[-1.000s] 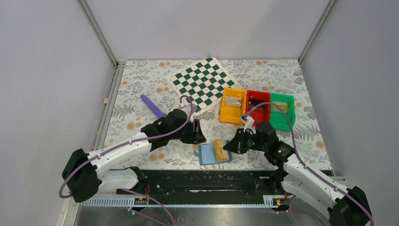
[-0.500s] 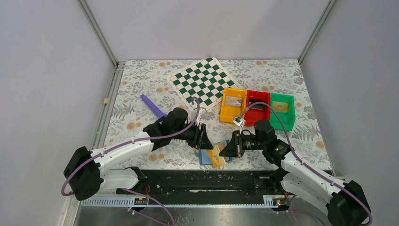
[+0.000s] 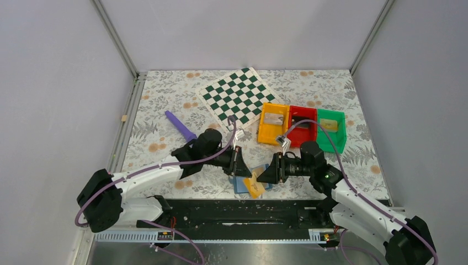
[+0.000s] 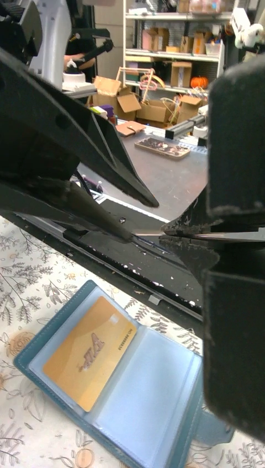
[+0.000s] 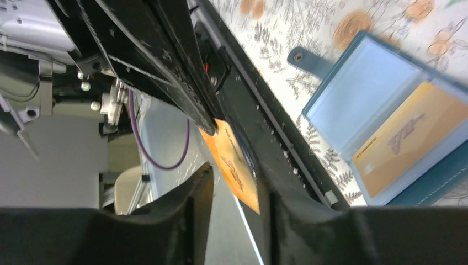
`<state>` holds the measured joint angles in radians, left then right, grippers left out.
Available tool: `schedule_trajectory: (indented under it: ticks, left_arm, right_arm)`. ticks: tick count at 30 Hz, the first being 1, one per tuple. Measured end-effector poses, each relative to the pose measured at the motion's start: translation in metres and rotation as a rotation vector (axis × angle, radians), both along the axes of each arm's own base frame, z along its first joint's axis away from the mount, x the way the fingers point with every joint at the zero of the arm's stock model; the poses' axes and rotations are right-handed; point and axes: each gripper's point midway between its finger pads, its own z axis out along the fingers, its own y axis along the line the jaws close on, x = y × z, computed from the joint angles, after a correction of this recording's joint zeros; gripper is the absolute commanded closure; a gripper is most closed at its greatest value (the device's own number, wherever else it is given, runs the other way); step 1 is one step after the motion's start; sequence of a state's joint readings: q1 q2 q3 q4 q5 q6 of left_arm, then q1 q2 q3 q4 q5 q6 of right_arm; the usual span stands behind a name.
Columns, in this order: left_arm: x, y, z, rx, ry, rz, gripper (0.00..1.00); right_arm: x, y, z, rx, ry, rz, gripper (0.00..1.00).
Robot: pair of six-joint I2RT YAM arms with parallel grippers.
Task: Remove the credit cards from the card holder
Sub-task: Place the credit card in the storage box.
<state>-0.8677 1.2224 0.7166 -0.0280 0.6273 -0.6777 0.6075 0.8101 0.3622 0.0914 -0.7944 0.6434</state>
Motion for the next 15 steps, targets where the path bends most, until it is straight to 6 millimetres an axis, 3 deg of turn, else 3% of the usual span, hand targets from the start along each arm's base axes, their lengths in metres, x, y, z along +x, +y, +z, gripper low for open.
schedule_trajectory:
  ticks: [3,7,11,15]
  left_arm:
    - [0.004,0.003,-0.001,-0.008,0.029,0.059,1.0]
    - [0.013,0.012,-0.002,-0.03,0.057,0.165,1.0]
    - [0.023,0.019,0.01,-0.099,0.057,0.288,1.0]
    - [0.033,0.022,0.029,-0.213,0.051,0.386,1.0]
  right_arm:
    - [0.009,-0.002,0.009,0.013,-0.023,-0.076,0.39]
    - [0.024,-0.006,0.027,0.054,-0.047,-0.209,0.31]
    - [0.032,-0.011,0.045,0.12,-0.05,-0.304,0.28]
    - [0.036,-0.015,0.048,0.156,-0.034,-0.365,0.28]
